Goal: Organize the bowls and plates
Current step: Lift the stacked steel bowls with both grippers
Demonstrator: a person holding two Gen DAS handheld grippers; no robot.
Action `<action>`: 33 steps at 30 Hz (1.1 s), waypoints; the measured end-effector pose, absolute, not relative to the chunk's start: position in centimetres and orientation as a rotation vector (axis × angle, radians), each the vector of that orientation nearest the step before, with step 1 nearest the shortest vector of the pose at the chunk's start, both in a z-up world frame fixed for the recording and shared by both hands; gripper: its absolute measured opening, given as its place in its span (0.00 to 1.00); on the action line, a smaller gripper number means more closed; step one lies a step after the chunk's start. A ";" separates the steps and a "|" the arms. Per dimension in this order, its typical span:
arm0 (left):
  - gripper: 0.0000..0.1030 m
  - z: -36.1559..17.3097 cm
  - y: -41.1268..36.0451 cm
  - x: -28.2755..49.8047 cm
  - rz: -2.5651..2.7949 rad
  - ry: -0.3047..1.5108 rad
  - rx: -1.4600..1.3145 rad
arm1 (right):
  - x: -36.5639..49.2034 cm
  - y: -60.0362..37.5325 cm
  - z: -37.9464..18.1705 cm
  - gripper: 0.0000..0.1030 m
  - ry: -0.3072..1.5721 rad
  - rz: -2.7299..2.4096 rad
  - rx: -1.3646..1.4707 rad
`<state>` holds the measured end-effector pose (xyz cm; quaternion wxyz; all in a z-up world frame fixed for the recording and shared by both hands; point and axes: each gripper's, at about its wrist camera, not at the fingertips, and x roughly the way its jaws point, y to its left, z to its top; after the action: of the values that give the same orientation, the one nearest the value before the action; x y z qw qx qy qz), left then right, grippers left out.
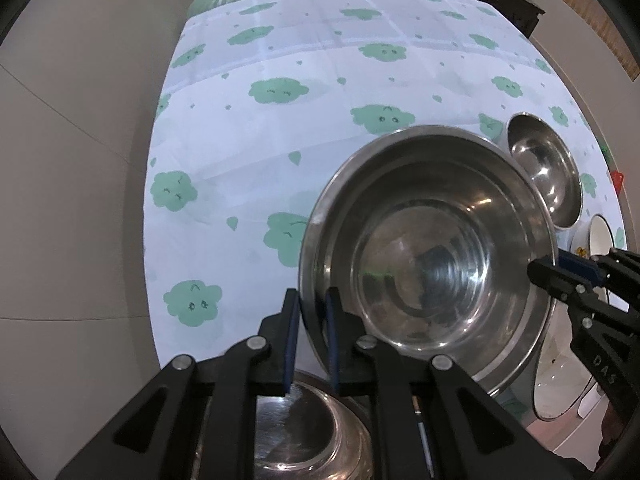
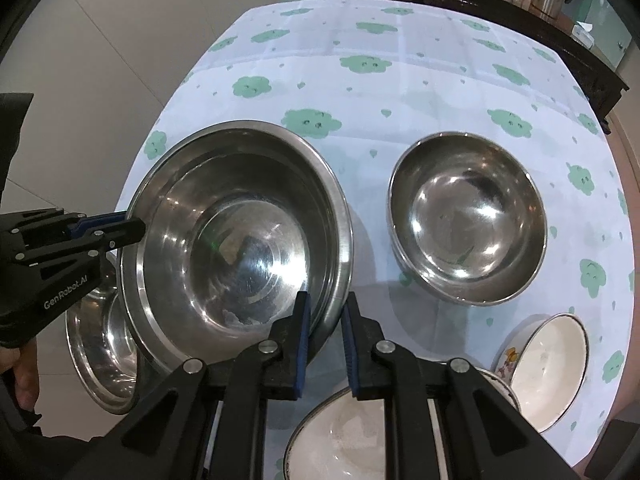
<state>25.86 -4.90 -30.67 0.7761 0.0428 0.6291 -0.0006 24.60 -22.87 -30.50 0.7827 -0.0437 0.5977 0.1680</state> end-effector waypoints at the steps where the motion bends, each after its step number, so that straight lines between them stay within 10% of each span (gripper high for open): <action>1: 0.09 -30.5 -4.9 25.9 -0.001 1.359 0.092 | 24.6 -22.8 -30.3 0.16 1.287 0.363 -0.096; 33: 0.09 -27.5 -3.9 24.6 0.010 1.302 0.078 | 23.9 -22.3 -27.8 0.16 1.214 0.365 -0.119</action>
<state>24.58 -3.87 -27.50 0.7948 0.0364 0.6058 0.0046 23.89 -22.26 -27.82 0.8042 -0.0553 0.5667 0.1706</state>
